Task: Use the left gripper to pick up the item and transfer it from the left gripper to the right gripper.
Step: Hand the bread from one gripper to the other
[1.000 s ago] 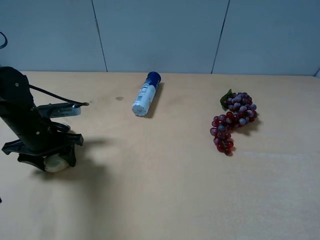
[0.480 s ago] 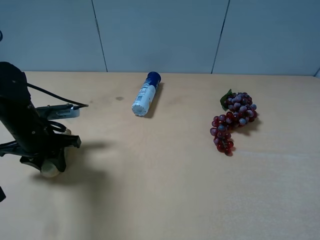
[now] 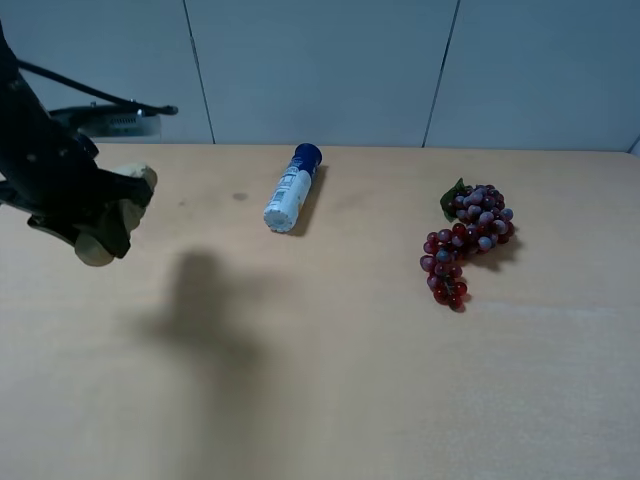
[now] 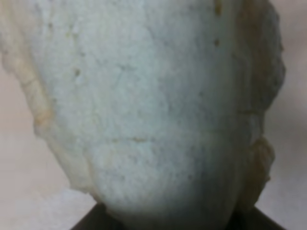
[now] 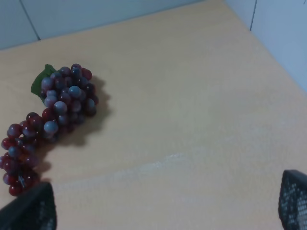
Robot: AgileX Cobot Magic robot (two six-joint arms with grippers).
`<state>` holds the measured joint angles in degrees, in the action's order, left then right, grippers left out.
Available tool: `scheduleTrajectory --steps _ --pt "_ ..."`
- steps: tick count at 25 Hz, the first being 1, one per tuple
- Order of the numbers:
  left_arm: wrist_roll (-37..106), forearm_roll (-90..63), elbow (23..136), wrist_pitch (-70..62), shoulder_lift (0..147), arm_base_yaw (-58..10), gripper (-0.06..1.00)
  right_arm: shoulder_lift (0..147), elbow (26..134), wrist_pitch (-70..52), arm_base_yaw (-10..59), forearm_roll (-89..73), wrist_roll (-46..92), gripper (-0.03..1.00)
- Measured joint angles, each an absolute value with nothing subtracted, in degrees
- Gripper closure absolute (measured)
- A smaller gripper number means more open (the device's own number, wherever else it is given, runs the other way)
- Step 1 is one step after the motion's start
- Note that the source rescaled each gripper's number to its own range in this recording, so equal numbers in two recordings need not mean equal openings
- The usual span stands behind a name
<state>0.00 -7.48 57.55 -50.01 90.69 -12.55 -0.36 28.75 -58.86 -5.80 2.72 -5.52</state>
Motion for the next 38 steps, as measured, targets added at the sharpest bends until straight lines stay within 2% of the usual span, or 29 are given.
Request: scheduleTrajectory --steps 8,16,29,38 --pt "9.5 -7.5 71.0 -61.7 90.5 -12.5 0.87 -0.4 28.8 -58.9 -5.8 2.7 -5.5 -0.03" --pt "15.9 -7.0 73.9 -64.7 90.5 -14.8 0.87 -0.4 28.8 -58.9 -5.8 2.7 -5.5 -0.03" --pt "31.7 0.0 73.9 -55.7 90.5 -34.8 0.88 -0.4 28.8 -58.9 -5.8 2.7 -5.5 -0.03" --pt "44.0 0.0 70.5 -47.1 90.5 -44.1 0.9 -0.4 28.8 -58.9 -5.8 2.8 -5.5 -0.03"
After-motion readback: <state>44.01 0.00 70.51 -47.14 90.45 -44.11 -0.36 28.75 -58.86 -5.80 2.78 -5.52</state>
